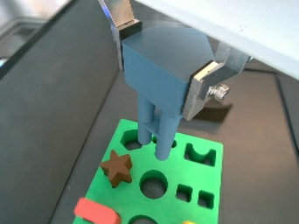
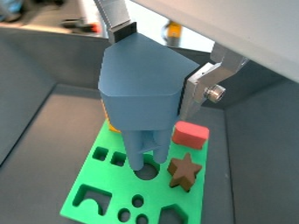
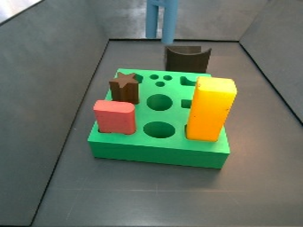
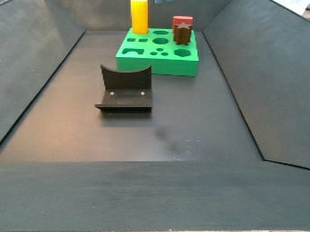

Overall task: Pick up the 3 prong object. Move up. Move to above the board. Insert the 3 prong object.
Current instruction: Insert the 3 prong object.

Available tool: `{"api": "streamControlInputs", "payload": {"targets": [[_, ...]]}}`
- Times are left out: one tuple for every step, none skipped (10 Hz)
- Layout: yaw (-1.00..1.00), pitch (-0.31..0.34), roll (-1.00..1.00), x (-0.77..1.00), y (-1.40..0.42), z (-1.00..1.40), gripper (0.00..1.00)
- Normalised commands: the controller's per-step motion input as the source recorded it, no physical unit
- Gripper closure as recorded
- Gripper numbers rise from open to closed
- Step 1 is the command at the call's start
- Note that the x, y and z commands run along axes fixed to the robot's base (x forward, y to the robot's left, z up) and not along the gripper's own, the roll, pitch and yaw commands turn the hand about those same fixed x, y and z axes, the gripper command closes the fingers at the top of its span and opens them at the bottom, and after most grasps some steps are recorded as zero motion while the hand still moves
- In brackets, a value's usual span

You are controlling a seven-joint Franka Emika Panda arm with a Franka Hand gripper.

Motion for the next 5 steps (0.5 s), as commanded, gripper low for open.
{"api": "streamControlInputs", "payload": {"targets": [[-0.98,0.0,0.0,0.1,0.06,-0.19,1.0],[-1.0,0.0,0.0,0.04,0.05,-0.22,1.0],[-1.0,0.0,0.0,0.0,0.02,-0.22,1.0],[-1.0,0.0,0.0,0.0,0.0,-0.21,1.0],[-1.0,0.0,0.0,0.0,0.0,-0.15,1.0]]}}
